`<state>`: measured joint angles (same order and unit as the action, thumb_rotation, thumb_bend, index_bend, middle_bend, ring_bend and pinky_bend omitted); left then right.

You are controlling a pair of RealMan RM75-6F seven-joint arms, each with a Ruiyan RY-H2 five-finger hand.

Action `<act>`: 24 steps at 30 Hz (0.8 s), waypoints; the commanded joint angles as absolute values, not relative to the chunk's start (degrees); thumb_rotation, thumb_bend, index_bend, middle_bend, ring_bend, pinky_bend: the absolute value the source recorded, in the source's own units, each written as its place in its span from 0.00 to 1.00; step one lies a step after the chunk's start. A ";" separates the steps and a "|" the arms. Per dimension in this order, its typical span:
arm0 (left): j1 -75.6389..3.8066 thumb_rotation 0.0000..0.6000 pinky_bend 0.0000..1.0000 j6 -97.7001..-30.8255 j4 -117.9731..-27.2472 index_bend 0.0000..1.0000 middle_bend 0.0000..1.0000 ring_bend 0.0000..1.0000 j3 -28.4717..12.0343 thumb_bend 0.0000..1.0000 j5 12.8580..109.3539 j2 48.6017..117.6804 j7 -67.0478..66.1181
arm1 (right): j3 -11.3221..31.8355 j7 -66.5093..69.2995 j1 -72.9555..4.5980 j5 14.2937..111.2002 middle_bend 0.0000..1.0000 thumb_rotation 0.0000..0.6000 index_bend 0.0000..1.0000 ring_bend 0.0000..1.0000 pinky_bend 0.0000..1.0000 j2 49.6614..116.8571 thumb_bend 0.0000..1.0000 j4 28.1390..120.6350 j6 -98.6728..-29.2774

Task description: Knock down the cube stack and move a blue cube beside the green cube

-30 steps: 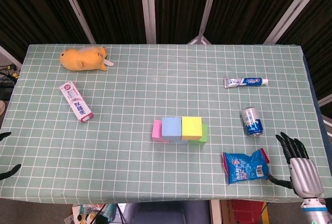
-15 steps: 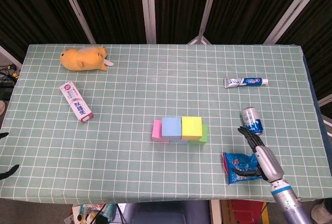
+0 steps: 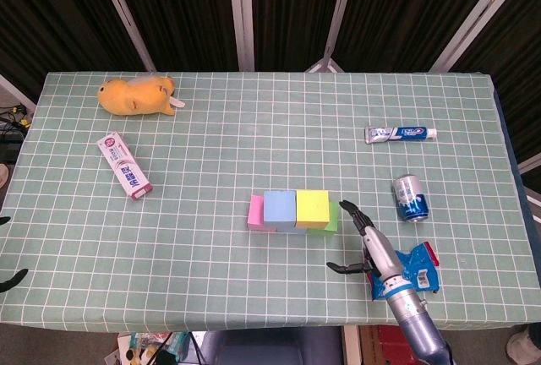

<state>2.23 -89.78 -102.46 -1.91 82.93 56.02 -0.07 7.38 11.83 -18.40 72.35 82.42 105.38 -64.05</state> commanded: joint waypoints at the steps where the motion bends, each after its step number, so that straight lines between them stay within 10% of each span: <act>1: 2.28 1.00 0.00 -89.83 -102.40 0.22 0.00 0.00 -1.96 0.13 82.86 55.96 0.10 | 8.83 6.07 -19.98 68.48 0.01 1.00 0.00 0.01 0.00 87.23 0.09 103.71 -65.02; 17: 2.18 1.00 0.00 -89.48 -102.17 0.22 0.00 0.00 -2.15 0.13 82.46 55.78 0.47 | 12.30 -1.77 -23.14 62.86 0.01 1.00 0.00 0.02 0.00 96.96 0.09 94.93 -66.47; 24: 2.11 1.00 0.00 -89.35 -102.09 0.23 0.00 0.00 -2.24 0.13 82.30 55.84 0.39 | 13.60 -1.57 -23.05 62.49 0.03 1.00 0.02 0.21 0.00 99.38 0.09 92.36 -68.53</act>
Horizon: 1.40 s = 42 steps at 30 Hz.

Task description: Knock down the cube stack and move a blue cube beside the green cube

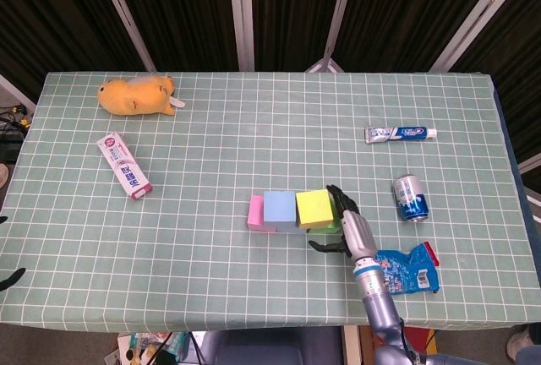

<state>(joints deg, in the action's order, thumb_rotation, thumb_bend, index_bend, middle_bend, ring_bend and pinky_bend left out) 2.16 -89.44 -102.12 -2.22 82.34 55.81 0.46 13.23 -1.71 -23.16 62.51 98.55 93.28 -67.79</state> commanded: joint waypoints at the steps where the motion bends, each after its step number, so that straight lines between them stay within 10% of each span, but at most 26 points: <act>1: 2.06 1.00 0.00 -89.25 -102.08 0.23 0.00 0.00 -2.23 0.13 82.27 55.86 0.31 | 13.68 -1.64 -23.16 62.36 0.03 1.00 0.03 0.21 0.00 99.59 0.09 91.90 -68.39; 13: 1.93 1.00 0.00 -88.89 -102.13 0.23 0.00 0.00 -2.18 0.13 82.18 55.90 -0.06 | 14.77 -3.64 -24.79 59.06 0.26 1.00 0.16 0.37 0.12 101.60 0.09 86.52 -65.85; 21: 1.98 1.00 0.00 -88.97 -102.30 0.23 0.00 0.00 -2.16 0.13 82.18 55.87 -0.23 | 15.61 -2.71 -24.19 61.91 0.56 1.00 0.64 0.67 0.40 102.45 0.32 85.90 -69.64; 42: 1.81 1.00 0.00 -88.54 -102.18 0.23 0.00 0.00 -2.31 0.13 81.81 55.58 0.46 | 29.75 -12.79 -30.51 52.58 0.56 1.00 0.65 0.68 0.40 104.77 0.33 96.44 -76.22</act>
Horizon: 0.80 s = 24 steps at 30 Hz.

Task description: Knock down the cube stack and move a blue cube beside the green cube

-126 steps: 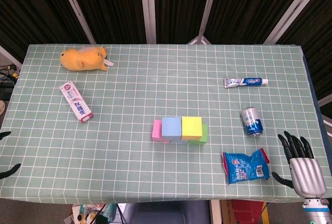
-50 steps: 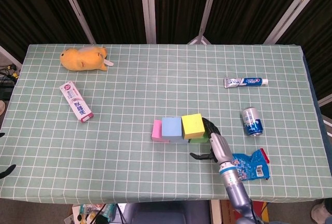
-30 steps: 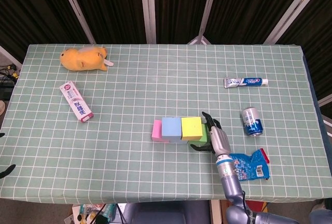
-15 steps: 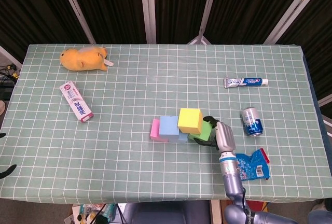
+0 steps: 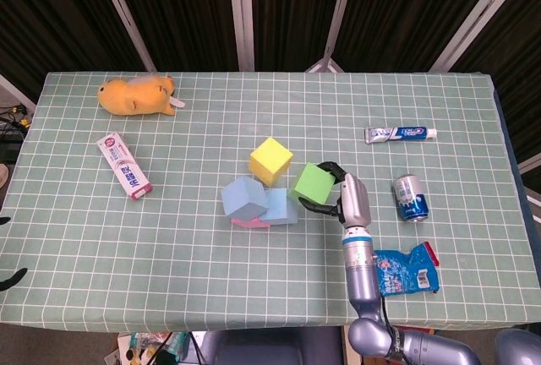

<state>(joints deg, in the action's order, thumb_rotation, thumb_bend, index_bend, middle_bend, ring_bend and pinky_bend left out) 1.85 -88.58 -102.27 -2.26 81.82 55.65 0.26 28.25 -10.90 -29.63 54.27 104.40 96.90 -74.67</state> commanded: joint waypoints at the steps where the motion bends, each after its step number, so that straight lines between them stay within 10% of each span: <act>1: 1.80 1.00 0.00 -88.55 -102.14 0.23 0.00 0.00 -2.33 0.13 81.82 55.56 0.58 | 29.99 -13.12 -30.43 52.25 0.56 1.00 0.65 0.68 0.40 104.53 0.33 95.75 -76.67; 24: 1.83 1.00 0.00 -88.68 -102.68 0.23 0.00 0.00 -2.10 0.13 81.99 55.97 -1.03 | 29.19 -12.54 -31.92 50.73 0.56 1.00 0.65 0.68 0.40 101.68 0.33 80.47 -73.50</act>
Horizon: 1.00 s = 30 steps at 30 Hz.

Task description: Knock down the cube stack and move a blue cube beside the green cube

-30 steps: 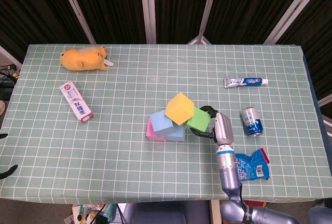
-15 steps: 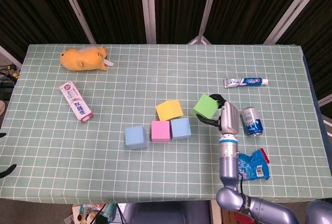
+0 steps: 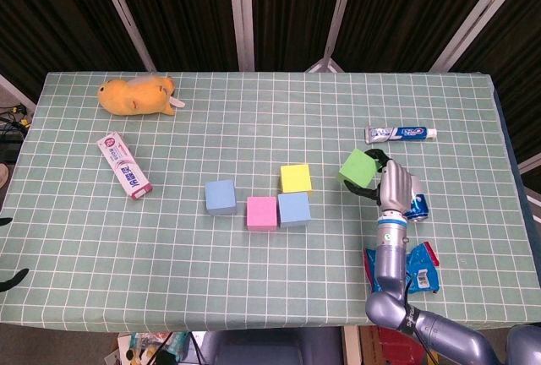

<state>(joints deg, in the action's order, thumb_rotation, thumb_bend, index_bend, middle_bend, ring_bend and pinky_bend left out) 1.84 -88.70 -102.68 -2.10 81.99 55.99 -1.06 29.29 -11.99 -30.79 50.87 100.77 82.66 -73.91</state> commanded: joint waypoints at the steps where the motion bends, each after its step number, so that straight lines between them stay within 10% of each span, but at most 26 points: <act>1: 1.83 1.00 0.00 -88.68 -102.67 0.23 0.00 0.00 -2.10 0.13 82.00 55.94 -0.98 | 29.15 -12.92 -32.39 50.57 0.56 1.00 0.65 0.68 0.40 102.09 0.33 79.39 -73.31; 5: 1.90 1.00 0.00 -88.85 -102.60 0.23 0.00 0.00 -2.19 0.13 81.98 55.83 -0.60 | 29.15 -13.48 -33.75 49.83 0.44 1.00 0.59 0.49 0.32 103.39 0.33 76.30 -72.33; 12: 1.57 1.00 0.00 -88.18 -102.38 0.23 0.00 0.00 -2.47 0.13 81.28 55.79 -0.31 | 26.91 -15.99 -34.01 44.84 0.01 1.00 0.10 0.08 0.08 99.94 0.23 78.14 -63.38; 24: 1.25 1.00 0.00 -87.57 -102.57 0.23 0.00 0.00 -2.48 0.13 80.89 56.01 -1.08 | 23.32 -5.88 -26.18 49.95 0.00 1.00 0.00 0.06 0.04 88.41 0.15 92.59 -61.33; 30: 1.22 1.00 0.00 -87.55 -102.73 0.23 0.00 0.00 -2.21 0.13 81.37 56.14 -1.57 | 16.80 0.67 -19.63 57.88 0.07 1.00 0.01 0.20 0.04 80.11 0.15 100.23 -60.76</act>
<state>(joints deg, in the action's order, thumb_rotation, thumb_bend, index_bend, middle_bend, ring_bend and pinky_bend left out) 1.22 -87.56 -102.71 -2.23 81.35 56.13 -1.55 19.69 -2.36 -22.44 54.57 82.70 97.53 -61.04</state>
